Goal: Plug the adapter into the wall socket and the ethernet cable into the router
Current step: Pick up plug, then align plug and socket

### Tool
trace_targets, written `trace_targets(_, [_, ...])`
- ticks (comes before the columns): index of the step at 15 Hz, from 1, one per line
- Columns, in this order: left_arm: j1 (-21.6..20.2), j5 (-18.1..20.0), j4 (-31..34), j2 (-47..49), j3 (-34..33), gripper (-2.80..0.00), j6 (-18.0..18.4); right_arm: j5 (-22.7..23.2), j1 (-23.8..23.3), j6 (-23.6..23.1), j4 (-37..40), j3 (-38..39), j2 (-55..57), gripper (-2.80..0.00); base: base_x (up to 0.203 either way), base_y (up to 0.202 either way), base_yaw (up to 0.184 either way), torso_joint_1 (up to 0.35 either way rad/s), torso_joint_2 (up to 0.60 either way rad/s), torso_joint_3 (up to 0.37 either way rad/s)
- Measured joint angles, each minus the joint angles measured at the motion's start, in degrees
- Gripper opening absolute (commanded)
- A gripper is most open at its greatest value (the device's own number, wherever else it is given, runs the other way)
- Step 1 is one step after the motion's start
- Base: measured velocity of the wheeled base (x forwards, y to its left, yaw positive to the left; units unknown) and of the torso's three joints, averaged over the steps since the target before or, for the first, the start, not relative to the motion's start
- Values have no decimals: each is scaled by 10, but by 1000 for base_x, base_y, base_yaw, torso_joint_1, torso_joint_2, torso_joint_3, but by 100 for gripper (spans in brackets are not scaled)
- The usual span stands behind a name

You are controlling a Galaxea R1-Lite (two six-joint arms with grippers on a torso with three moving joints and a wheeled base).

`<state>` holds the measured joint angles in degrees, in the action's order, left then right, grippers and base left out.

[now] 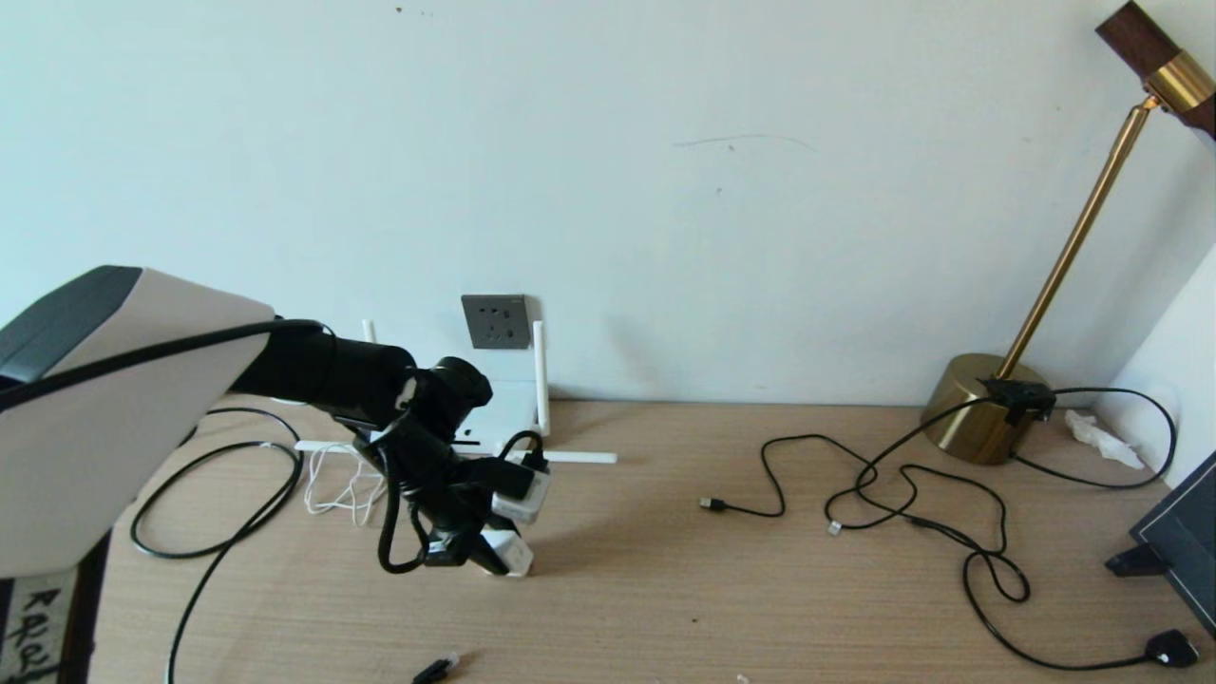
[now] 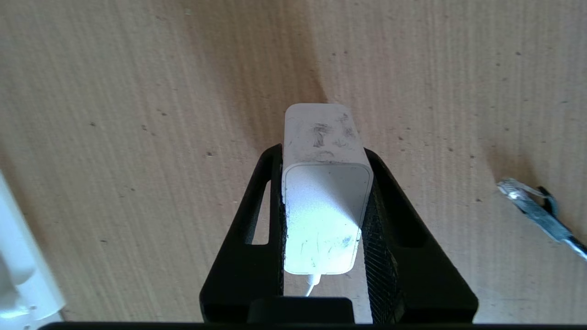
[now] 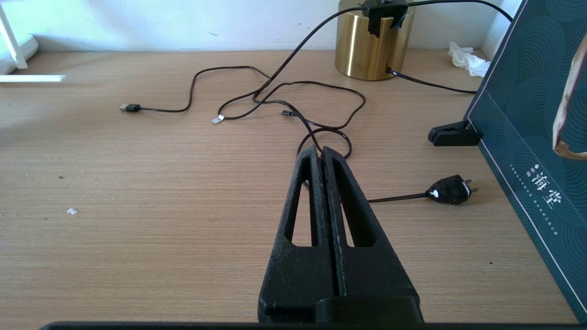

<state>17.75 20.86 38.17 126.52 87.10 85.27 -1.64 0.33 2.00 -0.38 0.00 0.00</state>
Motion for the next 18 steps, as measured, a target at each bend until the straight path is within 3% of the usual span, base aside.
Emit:
trace_targets(3, [-3,8,2,-26,-17,-280,-30,0,0,0,0,0,0,-280,0,0,0,0,0,0])
trace_targets(7, [-41,92,-2,-122,-90,-280,-182,0,0,0,0,0,0,-280,0,0,0,0,0,0])
trace_targets(12, [-227,211,41,-258,-158,-280,-296,0,0,0,0,0,0,-280,0,0,0,0,0,0])
trace_targets(16, [-380,371,128,-328,-180,-280,-401,0,0,0,0,0,0,-280,0,0,0,0,0,0])
trace_targets(18, [-450,464,175,-336,-134,-280,-478,0,0,0,0,0,0,-280,0,0,0,0,0,0])
